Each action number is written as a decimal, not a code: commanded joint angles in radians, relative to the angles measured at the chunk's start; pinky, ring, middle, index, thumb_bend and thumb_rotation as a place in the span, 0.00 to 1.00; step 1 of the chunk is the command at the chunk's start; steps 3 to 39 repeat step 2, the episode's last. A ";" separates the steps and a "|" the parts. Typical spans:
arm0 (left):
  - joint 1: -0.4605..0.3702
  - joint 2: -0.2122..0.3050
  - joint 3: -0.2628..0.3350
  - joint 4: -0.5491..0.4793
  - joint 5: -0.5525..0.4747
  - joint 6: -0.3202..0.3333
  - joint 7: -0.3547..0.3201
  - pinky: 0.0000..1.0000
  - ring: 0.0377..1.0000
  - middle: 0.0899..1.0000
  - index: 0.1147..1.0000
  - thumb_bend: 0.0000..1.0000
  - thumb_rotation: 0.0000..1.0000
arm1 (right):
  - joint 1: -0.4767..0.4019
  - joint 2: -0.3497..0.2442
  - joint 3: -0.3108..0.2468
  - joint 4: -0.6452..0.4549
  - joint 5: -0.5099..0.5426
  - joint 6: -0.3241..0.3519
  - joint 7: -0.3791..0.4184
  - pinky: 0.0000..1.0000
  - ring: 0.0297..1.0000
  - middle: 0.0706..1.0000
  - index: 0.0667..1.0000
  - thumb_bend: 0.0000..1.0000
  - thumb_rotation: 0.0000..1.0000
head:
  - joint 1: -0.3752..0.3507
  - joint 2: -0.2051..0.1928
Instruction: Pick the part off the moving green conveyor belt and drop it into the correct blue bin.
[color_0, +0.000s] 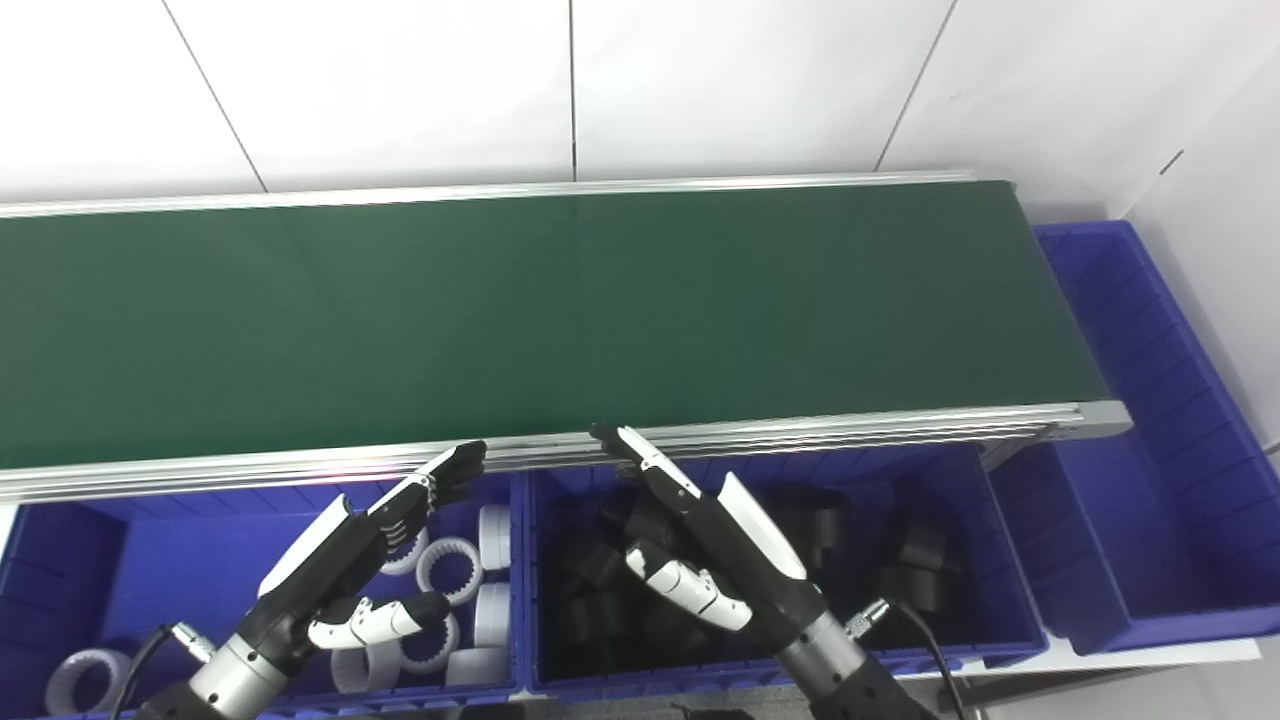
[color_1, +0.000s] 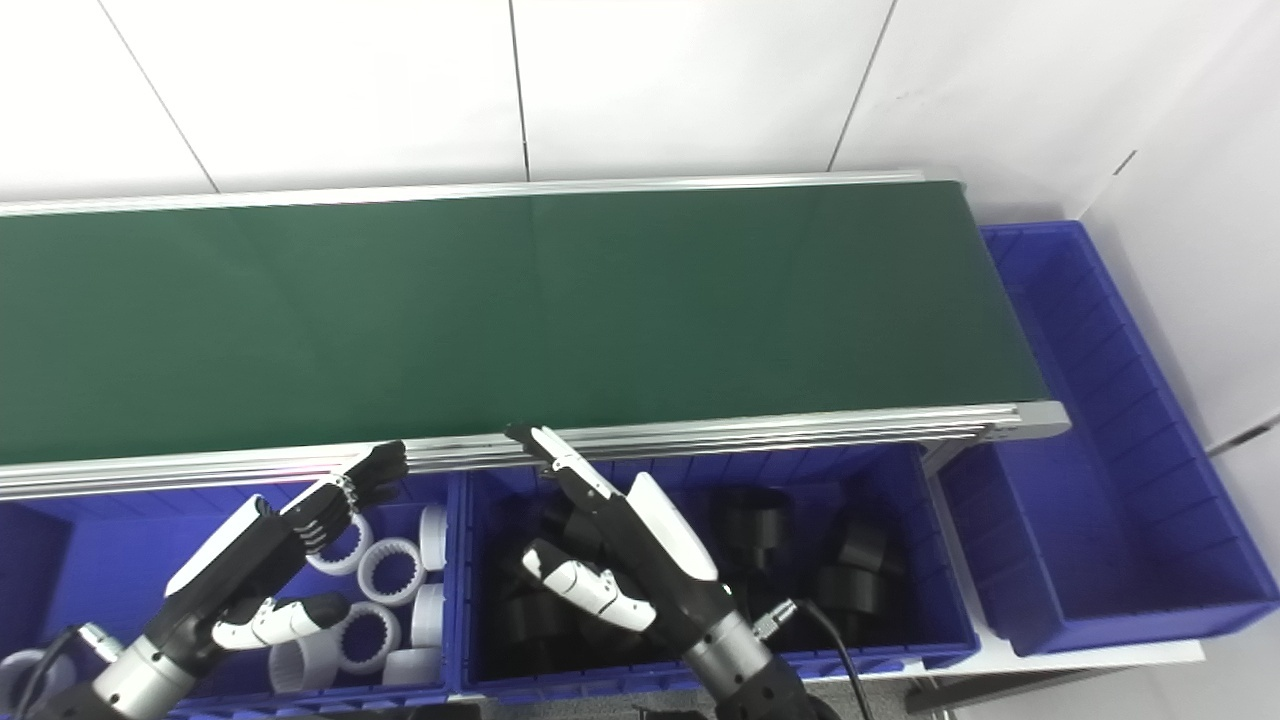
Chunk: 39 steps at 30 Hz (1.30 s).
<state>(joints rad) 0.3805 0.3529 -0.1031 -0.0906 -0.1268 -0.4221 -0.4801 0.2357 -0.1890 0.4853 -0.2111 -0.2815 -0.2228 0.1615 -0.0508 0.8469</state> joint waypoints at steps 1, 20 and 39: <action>0.008 -0.009 0.001 -0.016 0.011 -0.045 0.014 0.93 0.96 0.98 0.95 0.47 0.66 | -0.006 0.006 -0.011 -0.022 0.021 -0.024 0.010 0.88 0.94 0.98 0.96 0.53 1.00 | 0.008 -0.003; 0.009 -0.012 0.000 -0.016 0.016 -0.046 0.015 0.94 0.96 0.98 0.95 0.47 0.65 | -0.006 0.007 -0.015 -0.021 0.023 -0.024 0.014 0.89 0.95 0.98 0.97 0.53 1.00 | 0.010 -0.004; 0.009 -0.012 0.000 -0.016 0.016 -0.046 0.015 0.94 0.96 0.98 0.95 0.47 0.65 | -0.006 0.007 -0.015 -0.021 0.023 -0.024 0.014 0.89 0.95 0.98 0.97 0.53 1.00 | 0.010 -0.004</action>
